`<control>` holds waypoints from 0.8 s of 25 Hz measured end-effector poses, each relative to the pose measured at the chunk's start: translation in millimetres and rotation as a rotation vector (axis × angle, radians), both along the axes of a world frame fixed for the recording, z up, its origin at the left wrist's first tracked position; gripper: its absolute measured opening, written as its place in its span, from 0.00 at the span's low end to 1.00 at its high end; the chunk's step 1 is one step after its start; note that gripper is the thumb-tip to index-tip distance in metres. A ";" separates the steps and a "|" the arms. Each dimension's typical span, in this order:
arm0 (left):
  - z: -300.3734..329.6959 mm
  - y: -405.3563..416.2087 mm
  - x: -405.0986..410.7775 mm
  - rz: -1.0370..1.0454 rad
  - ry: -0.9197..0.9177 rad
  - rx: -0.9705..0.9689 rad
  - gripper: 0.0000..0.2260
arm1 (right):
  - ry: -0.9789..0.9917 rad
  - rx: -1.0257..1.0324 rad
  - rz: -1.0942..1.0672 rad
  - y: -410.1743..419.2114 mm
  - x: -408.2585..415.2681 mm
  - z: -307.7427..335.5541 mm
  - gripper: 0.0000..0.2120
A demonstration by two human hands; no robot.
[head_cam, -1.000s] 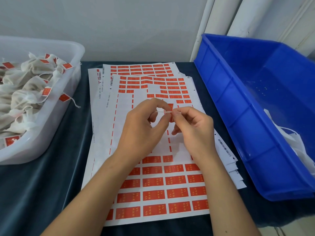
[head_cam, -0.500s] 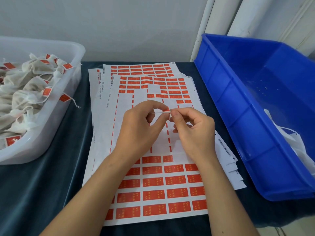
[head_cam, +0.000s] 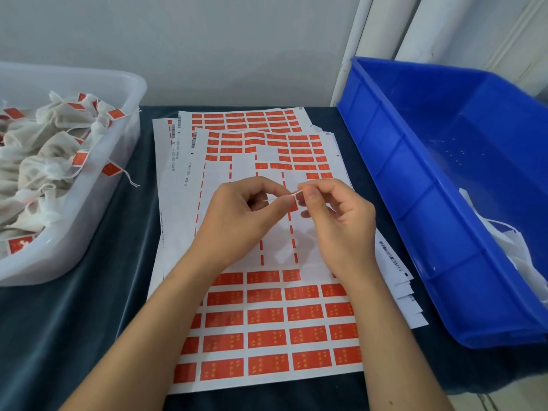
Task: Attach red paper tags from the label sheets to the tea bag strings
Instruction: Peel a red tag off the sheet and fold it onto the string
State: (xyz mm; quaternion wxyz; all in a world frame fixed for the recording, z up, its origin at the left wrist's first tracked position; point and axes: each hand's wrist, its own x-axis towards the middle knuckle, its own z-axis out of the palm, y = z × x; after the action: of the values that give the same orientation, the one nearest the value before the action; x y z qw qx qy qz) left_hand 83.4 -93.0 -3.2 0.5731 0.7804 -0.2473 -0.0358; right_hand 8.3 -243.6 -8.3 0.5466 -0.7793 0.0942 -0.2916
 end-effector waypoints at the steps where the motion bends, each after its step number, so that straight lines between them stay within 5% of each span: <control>1: 1.7 1.3 1.1 -0.018 0.027 -0.007 0.04 | -0.001 0.012 0.013 0.1 -0.4 0.6 0.05; 20: 10.1 2.3 -0.5 -0.052 0.162 0.007 0.04 | 0.026 0.064 0.067 2.2 -3.7 4.5 0.06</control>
State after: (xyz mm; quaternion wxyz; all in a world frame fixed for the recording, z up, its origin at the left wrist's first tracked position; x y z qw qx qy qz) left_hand 82.9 -90.8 6.9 0.5873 0.7703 -0.2202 -0.1146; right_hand 4.6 -241.4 -3.8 0.5794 -0.7678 0.0845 -0.2599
